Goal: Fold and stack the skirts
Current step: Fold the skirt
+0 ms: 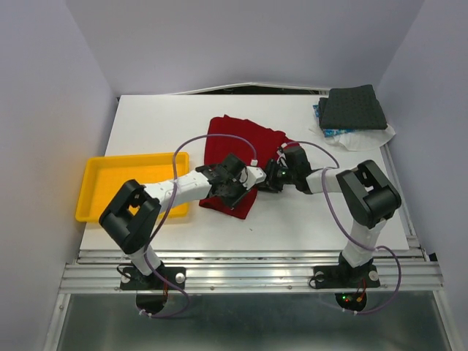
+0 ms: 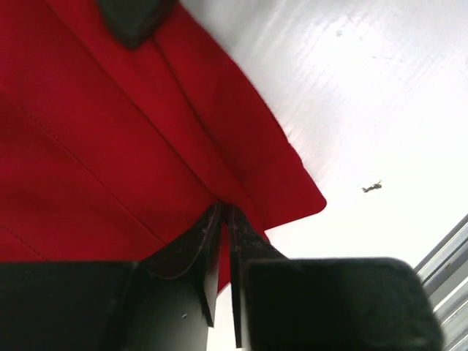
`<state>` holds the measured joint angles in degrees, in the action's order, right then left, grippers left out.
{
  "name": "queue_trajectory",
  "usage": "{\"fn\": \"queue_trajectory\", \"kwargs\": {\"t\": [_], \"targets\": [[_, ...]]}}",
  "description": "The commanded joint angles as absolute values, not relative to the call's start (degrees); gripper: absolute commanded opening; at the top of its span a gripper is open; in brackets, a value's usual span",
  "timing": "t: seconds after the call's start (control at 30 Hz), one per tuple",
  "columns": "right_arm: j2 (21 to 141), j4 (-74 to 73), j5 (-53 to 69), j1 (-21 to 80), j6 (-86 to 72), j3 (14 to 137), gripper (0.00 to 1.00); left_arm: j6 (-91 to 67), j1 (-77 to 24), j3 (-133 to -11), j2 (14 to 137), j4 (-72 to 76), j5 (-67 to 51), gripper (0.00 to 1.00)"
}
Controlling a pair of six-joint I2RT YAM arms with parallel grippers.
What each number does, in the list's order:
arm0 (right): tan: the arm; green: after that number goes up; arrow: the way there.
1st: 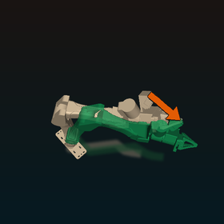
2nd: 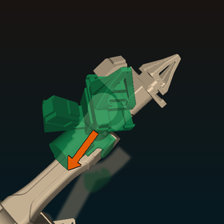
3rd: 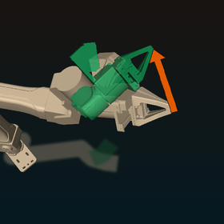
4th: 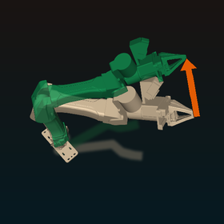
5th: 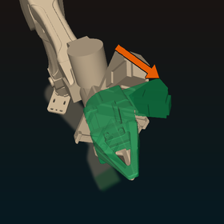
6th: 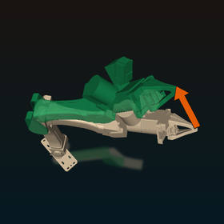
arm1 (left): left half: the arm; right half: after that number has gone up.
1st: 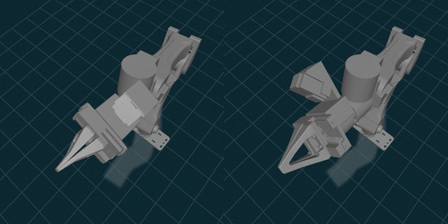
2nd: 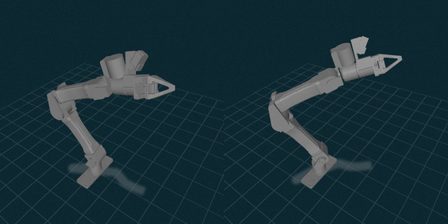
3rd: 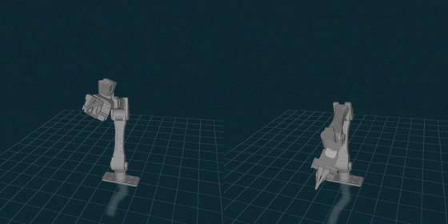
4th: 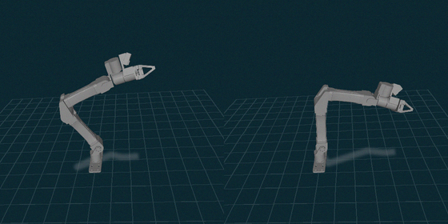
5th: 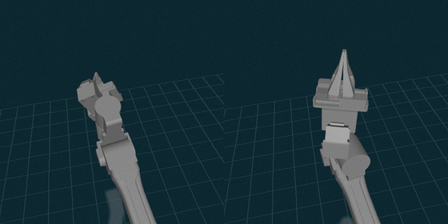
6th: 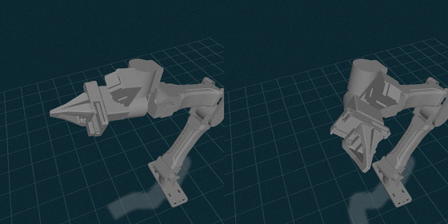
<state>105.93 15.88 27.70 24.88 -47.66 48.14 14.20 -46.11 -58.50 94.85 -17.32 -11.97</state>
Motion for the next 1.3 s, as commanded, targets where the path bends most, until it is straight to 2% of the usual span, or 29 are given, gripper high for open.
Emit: {"fn": "queue_trajectory", "kwargs": {"t": [0.0, 0.07, 0.13, 0.23, 0.33, 0.43, 0.53, 0.73, 0.83, 1.07, 1.1, 1.13, 1.23, 1.27], "targets": [[102.1, 10.4, 20.9, 25.5, -41.5, 43.5, 0.43, 11.2, -44.7, -57.4, 89.3, -17.2, -11.8, 0.29], [100.6, 7.8, 20.3, 25.5, -40.3, 42.0, 0.49, 11.2, -44.7, -57.7, 89.0, -17.2, -12.5, 0.37], [99.2, 5.9, 18.9, 25.5, -40.7, 40.4, 0.59, 10.7, -44.7, -59.1, 89.6, -18.3, -13.9, 0.38], [96.1, 8.8, 22.1, 25.5, -45.8, 36.2, 0.64, 10.7, -44.7, -60.1, 91.4, -19.3, -14.8, 0.41], [95.4, 12.7, 25.5, 26.0, -48.2, 35.3, 0.61, 11.0, -44.7, -59.9, 91.8, -19.8, -15.6, 0.46], [98.2, 15.3, 27.7, 26.6, -51.1, 35.1, 0.57, 10.7, -45.0, -59.9, 92.1, -19.9, -15.8, 0.64], [100.0, 16.0, 27.7, 27.9, -52.4, 34.7, 0.54, 10.4, -45.3, -60.0, 92.6, -20.0, -14.0, 0.65], [100.7, 18.2, 26.5, 31.8, -54.7, 34.4, 0.54, 9.9, -46.1, -60.3, 95.0, -19.7, -10.6, 0.5], [103.5, 17.8, 26.3, 33.1, -55.1, 35.4, 0.5, 9.8, -46.2, -60.6, 96.1, -19.5, -9.3, 0.4], [107.5, 16.0, 25.9, 33.1, -54.3, 37.2, 0.33, 9.9, -46.2, -61.3, 96.4, -19.7, -10.2, 0.16], [107.1, 15.9, 25.8, 33.1, -54.1, 37.2, 0.31, 9.9, -46.2, -61.3, 96.2, -19.8, -10.5, 0.05], [107.0, 15.9, 25.4, 33.1, -53.9, 37.0, 0.26, 10.1, -46.1, -61.6, 95.9, -19.9, -11.7, 0.0], [106.8, 17.1, 25.4, 33.1, -53.4, 36.7, 0.17, 10.5, -46.1, -62.6, 94.7, -20.6, -14.4, 0.0], [107.0, 17.2, 25.4, 33.1, -53.4, 36.8, 0.12, 10.5, -46.0, -62.8, 93.2, -20.6, -15.1, 0.0]]}}
